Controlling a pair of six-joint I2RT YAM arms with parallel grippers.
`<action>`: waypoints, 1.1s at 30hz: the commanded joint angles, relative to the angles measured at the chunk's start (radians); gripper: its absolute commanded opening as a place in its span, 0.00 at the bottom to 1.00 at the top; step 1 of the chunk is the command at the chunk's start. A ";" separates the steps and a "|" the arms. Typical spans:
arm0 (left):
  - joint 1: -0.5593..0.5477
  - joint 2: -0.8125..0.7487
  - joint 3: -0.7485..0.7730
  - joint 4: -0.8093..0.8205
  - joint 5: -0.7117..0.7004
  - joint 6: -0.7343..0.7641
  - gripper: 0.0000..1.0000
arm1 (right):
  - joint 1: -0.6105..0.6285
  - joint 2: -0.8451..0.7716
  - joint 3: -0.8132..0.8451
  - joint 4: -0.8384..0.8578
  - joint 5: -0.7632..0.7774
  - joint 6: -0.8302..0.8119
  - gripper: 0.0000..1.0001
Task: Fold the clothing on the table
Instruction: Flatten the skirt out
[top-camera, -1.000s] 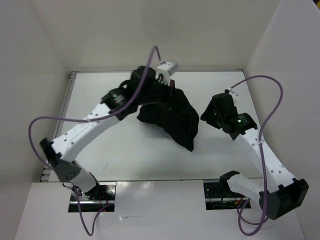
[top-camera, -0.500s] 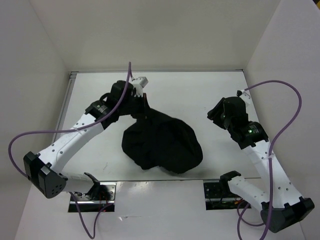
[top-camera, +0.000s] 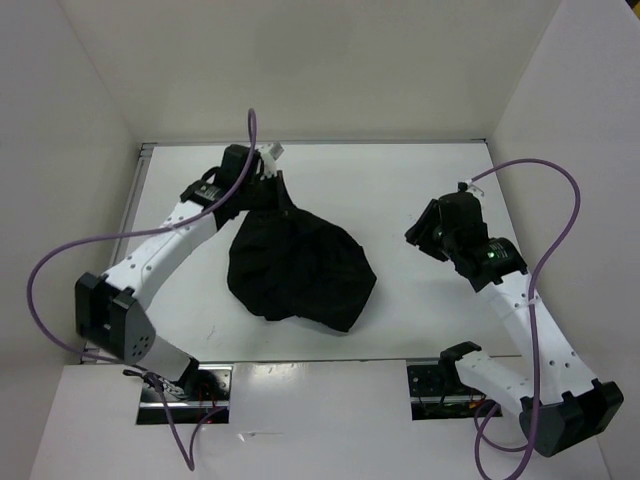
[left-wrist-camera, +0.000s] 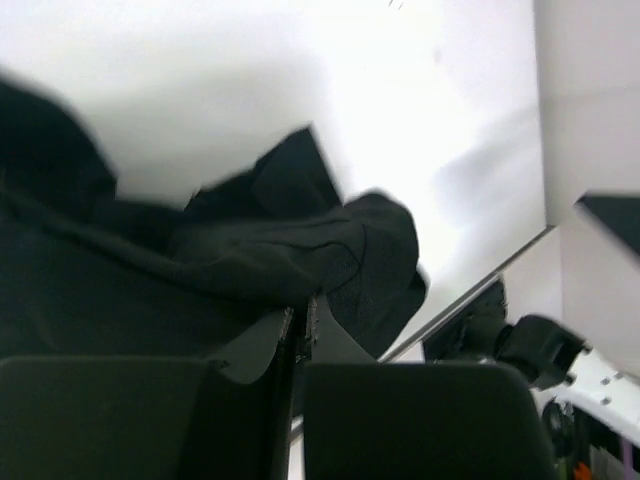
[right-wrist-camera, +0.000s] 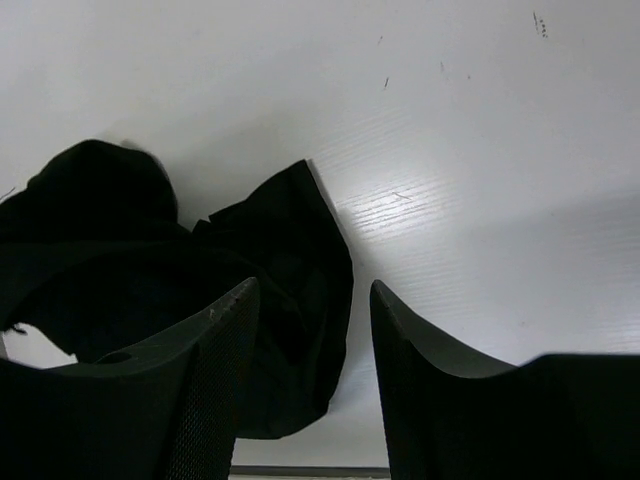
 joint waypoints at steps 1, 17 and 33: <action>0.012 0.219 0.267 0.052 0.086 0.040 0.00 | -0.005 -0.013 0.012 0.000 0.047 0.007 0.54; 0.027 -0.103 0.103 0.190 0.203 -0.045 0.00 | -0.014 -0.028 0.023 -0.010 0.101 0.037 0.54; 0.168 -0.039 -0.445 0.175 0.005 -0.116 0.00 | 0.026 0.172 0.023 0.039 -0.097 -0.030 0.51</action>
